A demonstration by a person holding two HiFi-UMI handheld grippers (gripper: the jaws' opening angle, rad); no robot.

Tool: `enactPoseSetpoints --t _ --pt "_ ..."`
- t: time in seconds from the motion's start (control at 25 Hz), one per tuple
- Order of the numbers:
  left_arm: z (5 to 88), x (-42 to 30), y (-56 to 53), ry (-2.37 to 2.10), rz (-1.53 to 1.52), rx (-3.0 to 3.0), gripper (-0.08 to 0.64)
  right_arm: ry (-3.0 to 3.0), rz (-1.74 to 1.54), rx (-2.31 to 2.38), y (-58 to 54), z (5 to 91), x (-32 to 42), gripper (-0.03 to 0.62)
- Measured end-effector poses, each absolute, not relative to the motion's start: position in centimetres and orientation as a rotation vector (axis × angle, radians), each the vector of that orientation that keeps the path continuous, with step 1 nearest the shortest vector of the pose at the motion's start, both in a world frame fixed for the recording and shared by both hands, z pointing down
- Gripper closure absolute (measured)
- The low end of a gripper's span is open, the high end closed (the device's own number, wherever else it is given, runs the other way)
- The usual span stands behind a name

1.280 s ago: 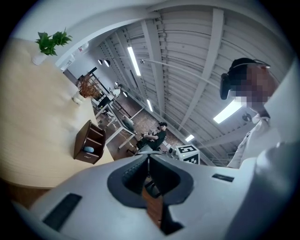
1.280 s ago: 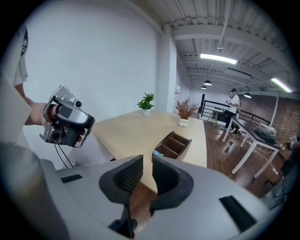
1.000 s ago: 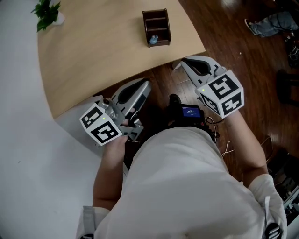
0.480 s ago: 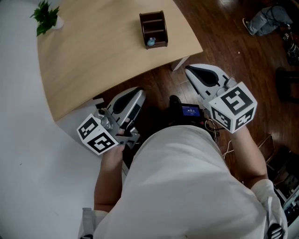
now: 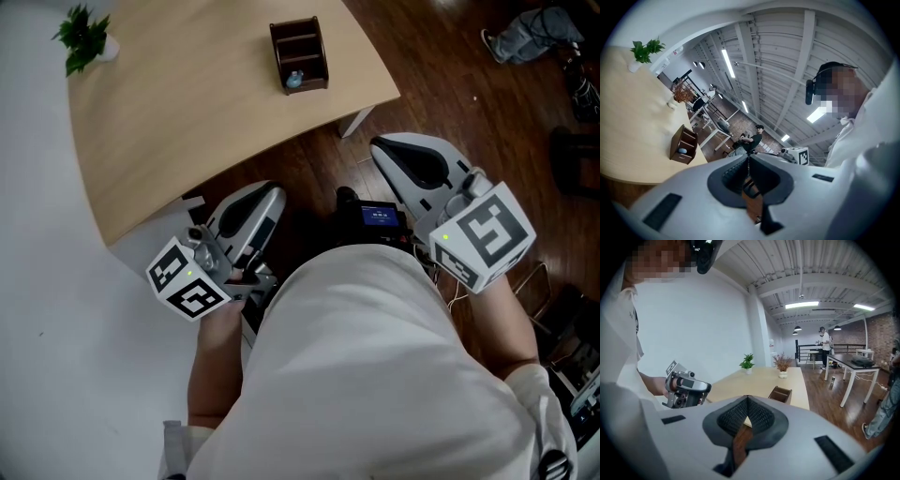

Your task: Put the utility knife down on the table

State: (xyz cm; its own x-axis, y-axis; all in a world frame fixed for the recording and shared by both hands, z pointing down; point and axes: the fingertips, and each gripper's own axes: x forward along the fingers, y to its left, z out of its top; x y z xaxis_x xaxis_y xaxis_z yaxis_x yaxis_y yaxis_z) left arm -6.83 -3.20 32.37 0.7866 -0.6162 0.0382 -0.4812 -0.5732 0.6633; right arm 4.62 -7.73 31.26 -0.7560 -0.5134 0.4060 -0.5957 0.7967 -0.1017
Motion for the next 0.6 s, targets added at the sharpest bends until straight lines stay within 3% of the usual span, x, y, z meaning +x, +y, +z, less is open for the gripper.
enactPoseSetpoints --t 0.36,0.6 --pt "32.4 -6.6 -4.9 -0.802 -0.25 2.308 0.555 -2.694 0.291 0.798 -7.6 29.3 3.7 0.591" --pt "30.7 -6.8 -4.8 -0.823 -0.232 2.336 0.555 -2.823 0.304 0.536 -2.2 26.2 -1.1 0.591"
